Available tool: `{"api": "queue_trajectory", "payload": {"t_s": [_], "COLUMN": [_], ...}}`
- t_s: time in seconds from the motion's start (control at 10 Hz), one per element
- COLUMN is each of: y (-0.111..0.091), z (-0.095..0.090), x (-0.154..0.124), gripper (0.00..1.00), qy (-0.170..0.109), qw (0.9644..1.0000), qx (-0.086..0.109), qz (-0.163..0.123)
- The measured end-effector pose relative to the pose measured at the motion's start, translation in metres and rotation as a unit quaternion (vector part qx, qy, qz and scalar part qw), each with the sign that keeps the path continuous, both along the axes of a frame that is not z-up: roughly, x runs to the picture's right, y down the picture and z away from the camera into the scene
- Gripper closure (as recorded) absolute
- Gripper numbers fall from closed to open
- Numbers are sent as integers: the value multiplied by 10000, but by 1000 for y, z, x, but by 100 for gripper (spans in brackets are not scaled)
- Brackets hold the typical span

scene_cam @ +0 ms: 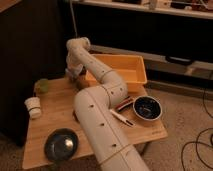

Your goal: Place towel in metal cup

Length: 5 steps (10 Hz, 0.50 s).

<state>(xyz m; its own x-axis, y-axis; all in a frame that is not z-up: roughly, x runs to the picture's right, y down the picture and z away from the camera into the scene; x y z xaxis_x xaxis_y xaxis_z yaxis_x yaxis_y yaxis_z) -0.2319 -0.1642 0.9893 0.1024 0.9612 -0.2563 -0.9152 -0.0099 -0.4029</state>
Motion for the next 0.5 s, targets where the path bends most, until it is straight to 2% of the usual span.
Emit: {"api": "queue_trajectory", "payload": {"t_s": [0.5], "y": [-9], "z": [-9], "x": [-2], "gripper": [100], "qy": [-214], "qw": [9996], "qx": [131], "qz": [-101]}}
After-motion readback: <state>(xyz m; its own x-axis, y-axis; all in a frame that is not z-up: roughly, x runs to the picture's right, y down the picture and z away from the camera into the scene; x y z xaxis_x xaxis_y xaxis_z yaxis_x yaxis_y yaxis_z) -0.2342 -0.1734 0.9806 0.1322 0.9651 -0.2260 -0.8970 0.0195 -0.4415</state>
